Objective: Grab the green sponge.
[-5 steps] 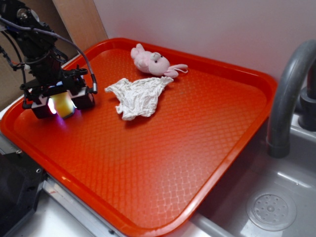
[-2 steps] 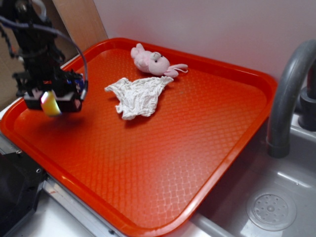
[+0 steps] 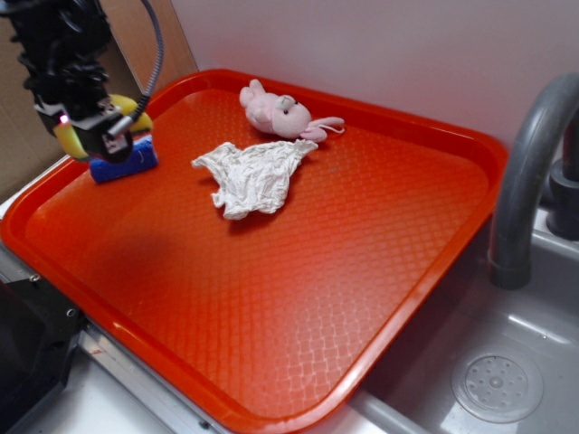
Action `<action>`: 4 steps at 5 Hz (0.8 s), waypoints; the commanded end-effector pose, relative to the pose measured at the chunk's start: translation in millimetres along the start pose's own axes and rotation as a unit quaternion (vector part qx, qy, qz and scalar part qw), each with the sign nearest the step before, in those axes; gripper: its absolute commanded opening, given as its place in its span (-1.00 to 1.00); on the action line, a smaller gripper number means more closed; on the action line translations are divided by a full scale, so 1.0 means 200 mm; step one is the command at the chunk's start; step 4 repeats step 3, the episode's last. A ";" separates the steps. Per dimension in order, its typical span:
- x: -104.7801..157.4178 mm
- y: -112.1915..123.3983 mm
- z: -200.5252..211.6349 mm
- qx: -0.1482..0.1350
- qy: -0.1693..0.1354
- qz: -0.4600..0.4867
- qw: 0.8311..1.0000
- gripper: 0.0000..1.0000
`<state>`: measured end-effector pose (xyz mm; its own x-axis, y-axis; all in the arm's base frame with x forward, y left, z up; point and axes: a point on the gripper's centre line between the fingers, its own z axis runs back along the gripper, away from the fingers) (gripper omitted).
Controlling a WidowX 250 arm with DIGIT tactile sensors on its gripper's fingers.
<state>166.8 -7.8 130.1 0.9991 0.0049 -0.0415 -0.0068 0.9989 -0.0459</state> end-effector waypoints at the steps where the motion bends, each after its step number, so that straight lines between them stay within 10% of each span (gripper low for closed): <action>1: -0.06 -0.04 0.27 -0.061 -0.040 0.018 0.997 -1.00; 2: -0.08 -0.07 0.27 -0.094 -0.041 0.025 0.994 -1.00; 4: -0.05 -0.07 0.26 -0.060 -0.028 -0.013 0.998 -1.00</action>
